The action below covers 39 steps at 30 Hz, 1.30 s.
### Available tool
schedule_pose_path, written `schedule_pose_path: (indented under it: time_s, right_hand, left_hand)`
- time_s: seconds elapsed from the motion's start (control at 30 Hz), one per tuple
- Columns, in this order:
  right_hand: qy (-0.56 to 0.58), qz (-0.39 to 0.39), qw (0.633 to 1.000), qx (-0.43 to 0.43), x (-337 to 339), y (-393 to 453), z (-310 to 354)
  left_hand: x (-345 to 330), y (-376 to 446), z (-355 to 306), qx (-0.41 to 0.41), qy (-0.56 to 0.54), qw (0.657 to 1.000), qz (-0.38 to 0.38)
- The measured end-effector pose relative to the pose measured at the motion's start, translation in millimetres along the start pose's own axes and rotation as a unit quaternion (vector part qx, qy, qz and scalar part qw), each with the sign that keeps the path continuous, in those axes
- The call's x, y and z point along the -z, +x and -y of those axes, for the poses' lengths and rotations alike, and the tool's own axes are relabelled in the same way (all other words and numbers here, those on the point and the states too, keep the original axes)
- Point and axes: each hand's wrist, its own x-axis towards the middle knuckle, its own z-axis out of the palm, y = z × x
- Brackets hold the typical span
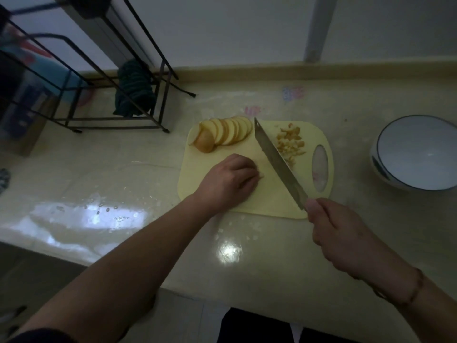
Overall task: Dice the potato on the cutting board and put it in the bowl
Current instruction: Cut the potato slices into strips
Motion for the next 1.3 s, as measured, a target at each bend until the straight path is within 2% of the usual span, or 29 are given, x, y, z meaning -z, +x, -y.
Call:
schedule_pose_path:
  time_s: [0.23,0.5,0.73,1.07,1.3]
  right_hand:
    - [-0.001,0.013,0.999,0.036,-10.3,-15.8,8.6]
    - [-0.044,-0.012,0.998,0.053,-16.1,-20.0,3.5]
    - [-0.037,-0.010,0.998,0.056,-15.9,-32.6,-3.3]
    - [-0.056,-0.005,0.998,0.040,-26.0,-2.5,7.5]
    - [0.009,0.019,1.000,-0.020,-0.2,-2.3,-0.9]
  left_hand:
    - [2.1,-4.6,1.4,-0.005,0.016,1.000,0.004]
    - [-1.9,-3.5,7.9,-0.011,0.016,1.000,0.013]
    - [-1.0,-2.3,9.8,-0.022,0.015,1.000,0.014]
    - [-3.3,-2.9,6.6,-0.016,-0.004,1.000,0.009]
    - [-2.1,-6.9,4.1,-0.007,0.006,1.000,-0.010]
